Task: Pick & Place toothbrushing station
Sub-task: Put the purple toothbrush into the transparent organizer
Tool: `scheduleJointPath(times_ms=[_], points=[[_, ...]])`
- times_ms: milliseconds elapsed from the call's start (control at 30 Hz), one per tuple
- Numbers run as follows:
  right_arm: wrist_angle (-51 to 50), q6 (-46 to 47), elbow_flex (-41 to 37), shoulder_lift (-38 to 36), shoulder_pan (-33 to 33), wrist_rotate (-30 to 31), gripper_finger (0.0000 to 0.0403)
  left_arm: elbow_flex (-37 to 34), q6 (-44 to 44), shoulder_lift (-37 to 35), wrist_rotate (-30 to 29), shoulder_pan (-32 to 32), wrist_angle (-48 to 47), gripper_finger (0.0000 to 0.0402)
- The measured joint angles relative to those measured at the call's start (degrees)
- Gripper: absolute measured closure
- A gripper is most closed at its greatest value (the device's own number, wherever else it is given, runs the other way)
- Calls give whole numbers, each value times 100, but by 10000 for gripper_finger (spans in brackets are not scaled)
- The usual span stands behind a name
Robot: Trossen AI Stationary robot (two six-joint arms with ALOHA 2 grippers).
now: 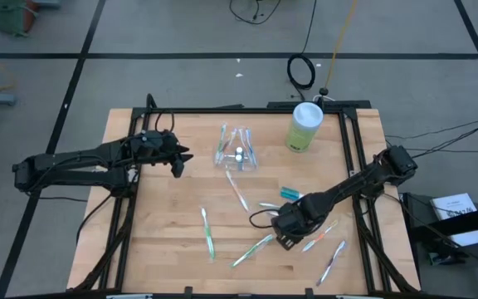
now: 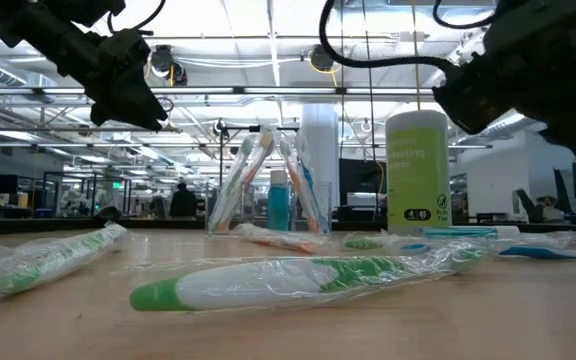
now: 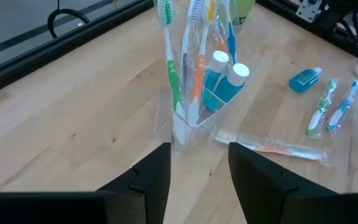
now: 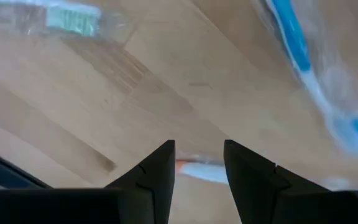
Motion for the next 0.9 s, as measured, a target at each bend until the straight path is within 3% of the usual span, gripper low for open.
scheduleJointPath(times_ms=[367,600,900], points=[[-59,2624,0,0,802,-1,271,-2,277,0,-17,4,319,236],[-1119,4538,-7,0,1206,307,271,-2,283,-1,-205,4,1347,239],[-983,5948,-6,0,1863,-607,271,-2,607,0,-317,4,1574,238]])
